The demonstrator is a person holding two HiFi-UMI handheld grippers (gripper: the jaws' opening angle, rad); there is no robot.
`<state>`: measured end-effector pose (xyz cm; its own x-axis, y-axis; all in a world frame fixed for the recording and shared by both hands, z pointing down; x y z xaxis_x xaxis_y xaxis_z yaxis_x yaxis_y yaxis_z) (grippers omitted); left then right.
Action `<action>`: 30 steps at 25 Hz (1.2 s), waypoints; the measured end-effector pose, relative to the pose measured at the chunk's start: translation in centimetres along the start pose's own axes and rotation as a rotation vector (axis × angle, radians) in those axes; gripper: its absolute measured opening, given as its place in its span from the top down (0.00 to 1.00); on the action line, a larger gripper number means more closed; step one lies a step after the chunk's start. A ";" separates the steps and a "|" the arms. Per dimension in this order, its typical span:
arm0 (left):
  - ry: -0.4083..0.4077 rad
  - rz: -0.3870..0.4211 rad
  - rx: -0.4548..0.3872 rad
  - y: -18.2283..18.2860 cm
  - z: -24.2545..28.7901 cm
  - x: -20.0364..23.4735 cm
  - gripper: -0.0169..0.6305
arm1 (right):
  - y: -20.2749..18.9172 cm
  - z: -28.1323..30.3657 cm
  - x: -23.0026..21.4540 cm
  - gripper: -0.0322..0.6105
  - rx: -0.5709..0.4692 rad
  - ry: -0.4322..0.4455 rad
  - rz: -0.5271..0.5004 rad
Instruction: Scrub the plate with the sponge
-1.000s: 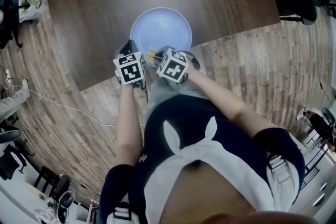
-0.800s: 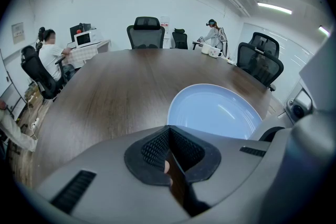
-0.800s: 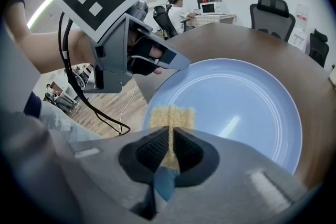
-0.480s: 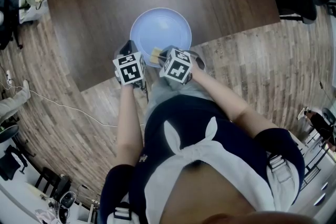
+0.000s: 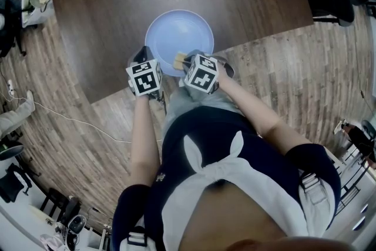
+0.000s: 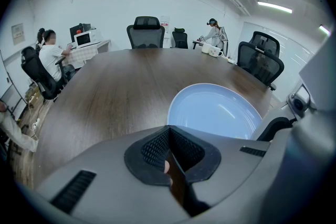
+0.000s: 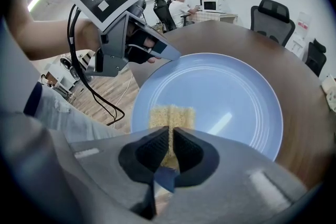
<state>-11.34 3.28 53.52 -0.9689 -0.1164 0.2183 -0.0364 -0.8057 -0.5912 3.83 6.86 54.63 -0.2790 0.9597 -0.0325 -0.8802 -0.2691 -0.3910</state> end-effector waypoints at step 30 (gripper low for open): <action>-0.010 0.018 0.008 0.0 0.0 0.1 0.98 | -2.2 -1.3 -6.6 0.91 -0.012 -0.237 0.240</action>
<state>-11.49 3.28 53.52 -0.9668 -0.1369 0.2156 -0.0170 -0.8079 -0.5890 8.09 1.26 54.51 -0.5604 0.8234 0.0889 -0.7743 -0.4828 -0.4091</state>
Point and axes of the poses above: the fingertips, and each gripper's own axes: z forward along the fingers, x to its left, y out of its top, the point moved 5 cm from there along -z, backward along the fingers, and after that the axes turned 8 degrees about -y, right-handed, at the moved point
